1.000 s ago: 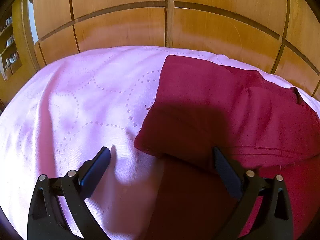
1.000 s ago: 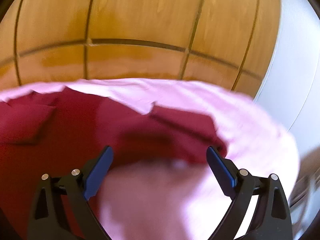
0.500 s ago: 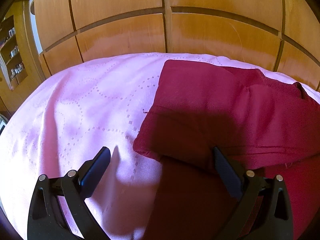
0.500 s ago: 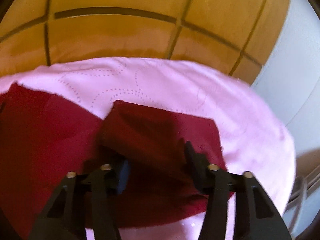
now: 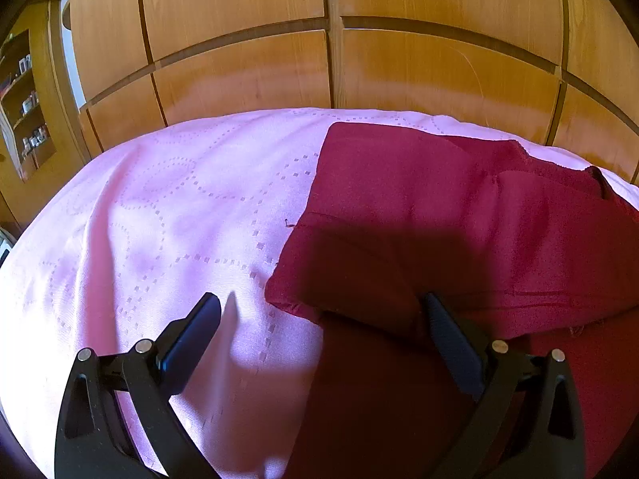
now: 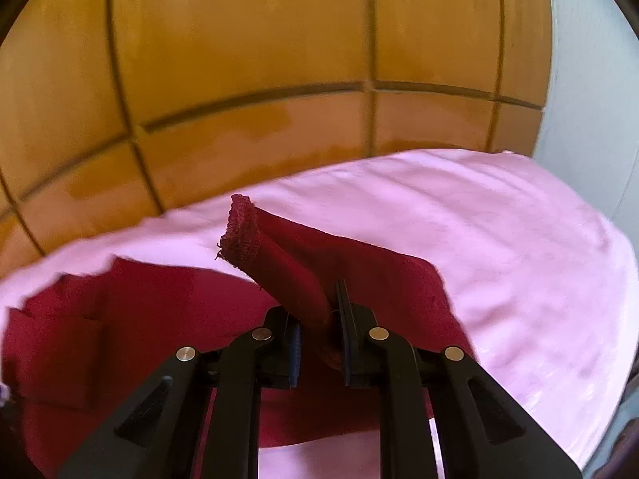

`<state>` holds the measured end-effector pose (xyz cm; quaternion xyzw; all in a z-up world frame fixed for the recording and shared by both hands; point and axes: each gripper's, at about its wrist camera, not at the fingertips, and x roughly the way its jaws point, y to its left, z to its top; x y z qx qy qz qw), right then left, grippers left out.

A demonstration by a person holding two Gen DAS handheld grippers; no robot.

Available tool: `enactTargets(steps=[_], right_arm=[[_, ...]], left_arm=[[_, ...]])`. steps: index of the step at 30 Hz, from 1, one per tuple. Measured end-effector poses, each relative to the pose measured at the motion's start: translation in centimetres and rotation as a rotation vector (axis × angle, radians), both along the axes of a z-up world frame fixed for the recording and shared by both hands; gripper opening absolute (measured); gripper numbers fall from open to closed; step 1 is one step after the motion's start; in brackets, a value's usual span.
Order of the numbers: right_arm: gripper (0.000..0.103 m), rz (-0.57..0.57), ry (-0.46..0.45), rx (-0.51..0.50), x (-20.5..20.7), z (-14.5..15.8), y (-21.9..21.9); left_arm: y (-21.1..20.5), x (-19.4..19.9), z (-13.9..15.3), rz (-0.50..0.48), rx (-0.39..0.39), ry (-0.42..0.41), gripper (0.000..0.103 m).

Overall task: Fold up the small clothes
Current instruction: 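Fold the held sleeve across the shirt body and open the right tool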

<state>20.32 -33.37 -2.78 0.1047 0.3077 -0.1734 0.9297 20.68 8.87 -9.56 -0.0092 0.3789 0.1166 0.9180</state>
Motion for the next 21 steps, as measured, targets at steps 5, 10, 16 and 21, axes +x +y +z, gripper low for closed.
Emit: enactTargets(steps=[5, 10, 16, 21], right_arm=[[0.014, 0.085, -0.069, 0.064, 0.0, 2.2, 5.0], [0.014, 0.182, -0.117, 0.128, 0.9, 3.4, 10.7], [0.014, 0.342, -0.113, 0.171, 2.7, 2.7, 19.5], [0.021, 0.457, -0.032, 0.178, 4.1, -0.4, 25.0]], left_arm=[[0.1, 0.1, 0.0, -0.002, -0.008, 0.001, 0.101], [0.1, 0.1, 0.1, -0.002, -0.014, 0.001, 0.101], [0.2, 0.1, 0.1, -0.002, -0.016, 0.000, 0.101], [0.2, 0.1, 0.0, -0.003, -0.022, 0.000, 0.101]])
